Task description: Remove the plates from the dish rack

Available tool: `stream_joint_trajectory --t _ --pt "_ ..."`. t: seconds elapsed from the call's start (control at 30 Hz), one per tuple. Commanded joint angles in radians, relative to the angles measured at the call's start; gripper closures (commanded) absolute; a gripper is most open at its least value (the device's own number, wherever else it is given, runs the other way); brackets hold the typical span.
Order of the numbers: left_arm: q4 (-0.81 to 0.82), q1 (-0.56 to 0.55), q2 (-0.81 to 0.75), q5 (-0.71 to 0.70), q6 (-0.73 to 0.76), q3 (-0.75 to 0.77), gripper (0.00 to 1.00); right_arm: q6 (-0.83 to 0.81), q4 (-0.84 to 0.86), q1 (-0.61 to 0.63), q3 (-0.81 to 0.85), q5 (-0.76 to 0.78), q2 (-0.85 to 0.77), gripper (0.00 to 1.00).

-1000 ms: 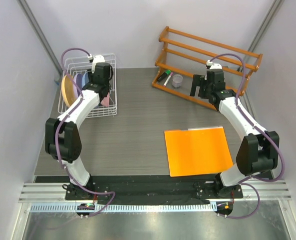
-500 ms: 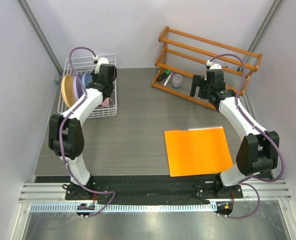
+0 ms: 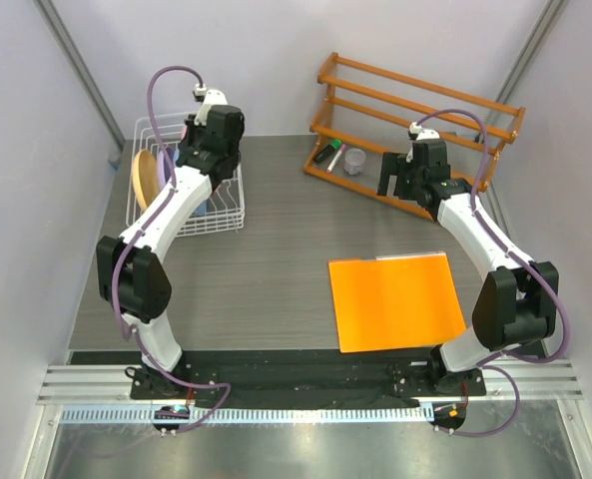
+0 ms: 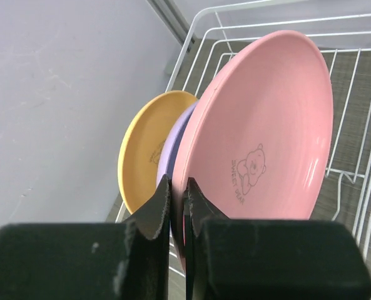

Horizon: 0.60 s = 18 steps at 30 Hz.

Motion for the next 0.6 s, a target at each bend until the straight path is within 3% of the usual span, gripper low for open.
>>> stream_joint_trajectory --t 0.0,0.13,0.2,0.33,0.43,0.57 --pt "0.08 -0.041 -0.06 -0.135 0.083 0.042 1.0 -0.012 0.004 0.005 0.047 -0.044 -0.003 0.0" --pt "0.067 -0.068 -0.078 -0.123 0.077 0.034 1.0 -0.012 0.003 0.005 0.056 -0.138 0.005 0.0" --pt "0.002 -0.087 -0.106 -0.05 0.013 0.027 1.0 -0.001 0.004 0.007 0.062 -0.23 0.013 0.0" --pt "-0.103 -0.137 -0.149 0.281 -0.131 0.003 1.0 0.078 0.081 0.008 0.061 -0.424 0.037 0.0" --pt "-0.114 -0.156 -0.158 0.439 -0.237 -0.027 1.0 0.186 0.22 0.03 0.018 -0.569 0.057 0.0" --pt "-0.084 -0.157 -0.155 0.646 -0.335 -0.081 1.0 0.31 0.36 0.074 -0.023 -0.64 0.097 0.0"
